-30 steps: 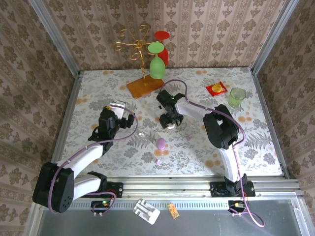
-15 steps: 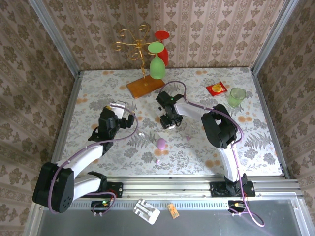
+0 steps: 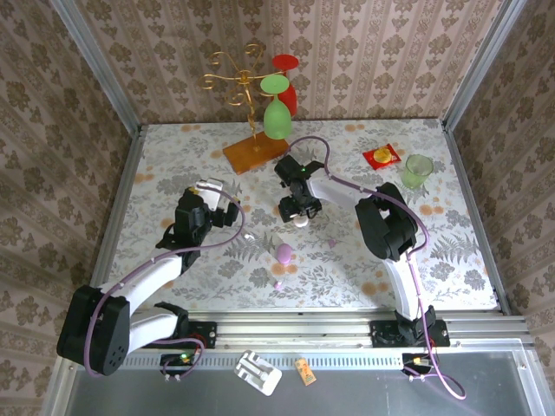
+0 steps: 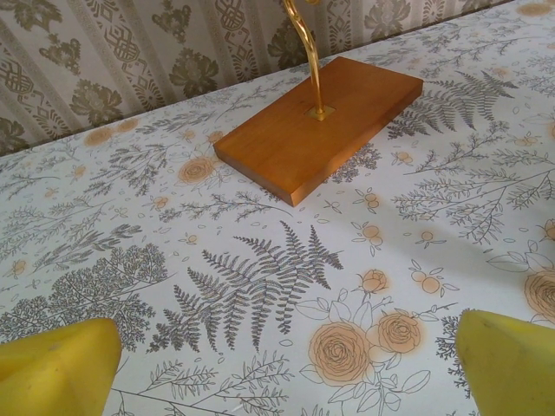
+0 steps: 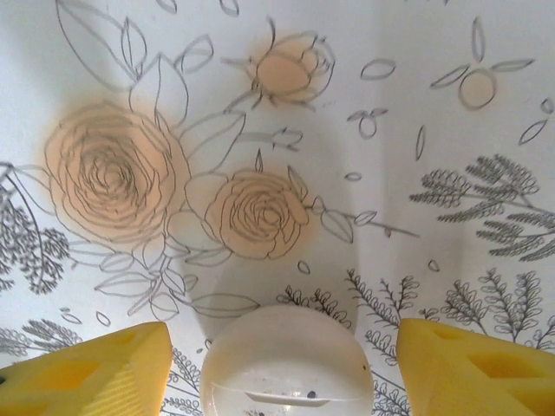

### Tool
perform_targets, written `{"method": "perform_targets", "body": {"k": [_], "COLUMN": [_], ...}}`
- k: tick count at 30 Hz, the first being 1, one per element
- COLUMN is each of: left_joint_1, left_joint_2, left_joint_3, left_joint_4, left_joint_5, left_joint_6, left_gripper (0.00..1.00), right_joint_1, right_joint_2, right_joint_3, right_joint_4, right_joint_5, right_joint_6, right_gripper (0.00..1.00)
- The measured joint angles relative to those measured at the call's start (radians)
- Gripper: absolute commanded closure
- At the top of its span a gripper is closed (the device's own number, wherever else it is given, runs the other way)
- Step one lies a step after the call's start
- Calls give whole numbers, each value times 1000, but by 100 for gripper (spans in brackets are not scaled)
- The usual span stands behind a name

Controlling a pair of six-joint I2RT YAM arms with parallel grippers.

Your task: Insert the wireless bluetooth earbuds into the charging case

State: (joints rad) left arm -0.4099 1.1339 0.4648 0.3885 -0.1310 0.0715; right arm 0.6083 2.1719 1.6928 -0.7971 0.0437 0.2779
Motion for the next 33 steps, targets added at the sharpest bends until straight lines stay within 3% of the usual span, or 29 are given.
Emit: {"method": "perform_targets", "body": {"k": [10, 16, 24, 33], "left_joint_1": [-4, -10, -10, -15], "left_joint_2": [0, 0, 0, 9], "left_joint_3": [0, 0, 0, 4], "left_joint_4": [0, -1, -4, -4], "left_joint_5": [0, 0, 0, 0], "left_joint_6": [3, 4, 11, 11], "left_gripper": [0, 0, 0, 0], "right_joint_1": [-4, -4, -4, -4], "right_joint_2": [36, 42, 47, 47], "right_joint_3": [38, 51, 56, 56], "right_joint_4": [-60, -71, -76, -86], "right_joint_5": [0, -4, -13, -23], "right_joint_6": [70, 75, 79, 80], "right_gripper": [43, 45, 39, 50]}}
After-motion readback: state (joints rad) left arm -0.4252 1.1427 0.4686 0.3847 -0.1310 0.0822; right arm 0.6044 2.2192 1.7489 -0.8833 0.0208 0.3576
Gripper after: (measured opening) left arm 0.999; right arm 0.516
